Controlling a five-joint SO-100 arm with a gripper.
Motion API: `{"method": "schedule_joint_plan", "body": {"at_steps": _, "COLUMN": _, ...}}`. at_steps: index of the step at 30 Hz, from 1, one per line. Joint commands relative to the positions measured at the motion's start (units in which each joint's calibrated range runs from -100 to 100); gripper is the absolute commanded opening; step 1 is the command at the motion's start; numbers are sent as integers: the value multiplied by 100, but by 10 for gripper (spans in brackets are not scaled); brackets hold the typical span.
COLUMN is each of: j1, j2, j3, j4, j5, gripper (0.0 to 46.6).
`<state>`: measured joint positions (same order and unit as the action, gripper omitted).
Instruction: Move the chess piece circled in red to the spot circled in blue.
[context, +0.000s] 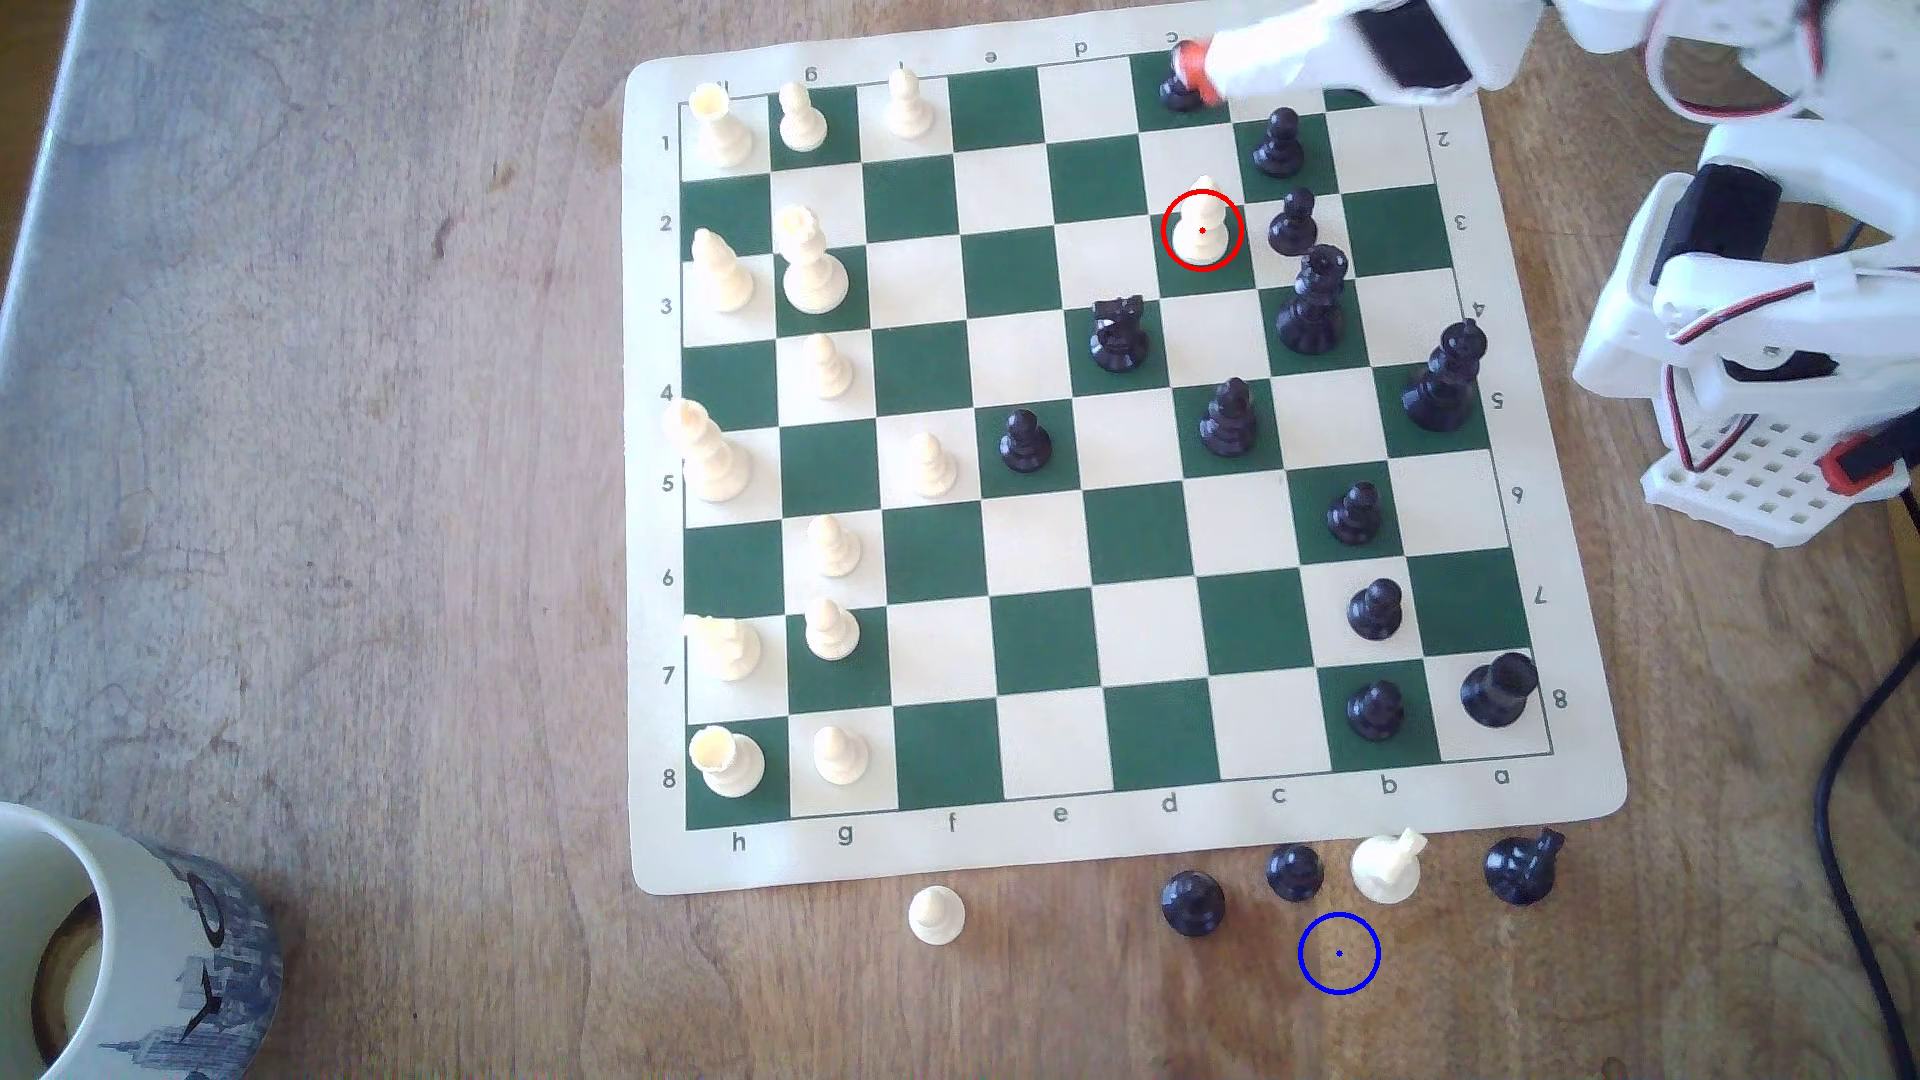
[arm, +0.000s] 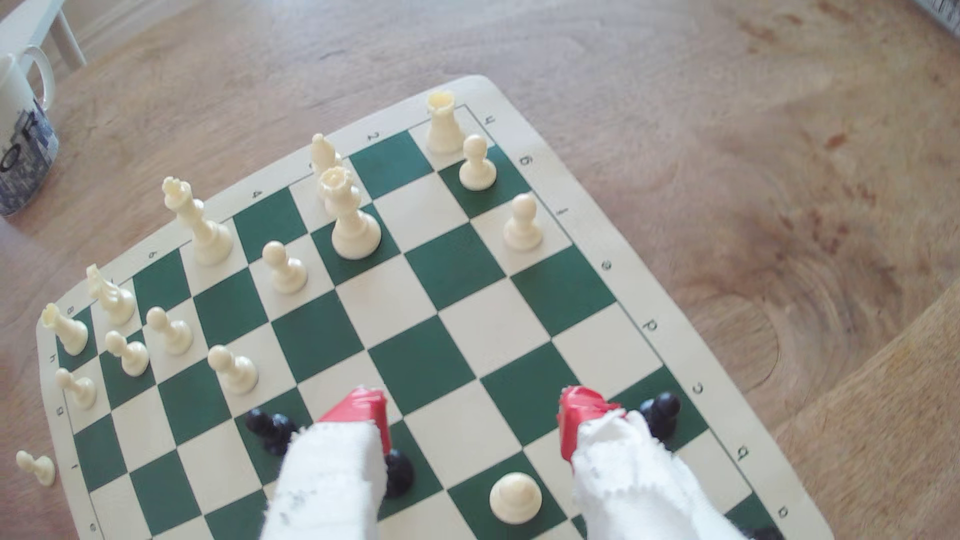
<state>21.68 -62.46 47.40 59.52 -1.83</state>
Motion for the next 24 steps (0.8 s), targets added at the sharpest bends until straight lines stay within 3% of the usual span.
{"method": "schedule_joint_plan", "body": {"at_steps": 1, "j1": 88, "j2": 737, "j3": -824, "j4": 526, "j5": -98, "gripper": 193}}
{"method": "schedule_joint_plan", "body": {"at_steps": 11, "j1": 151, "j2": 2647, "j3": -1785, "j4": 1271, "j5": -283, "gripper": 165}}
{"method": "schedule_joint_plan", "body": {"at_steps": 24, "j1": 120, "j2": 3445, "j3": -1222, "j4": 608, "j5": -293, "gripper": 168}}
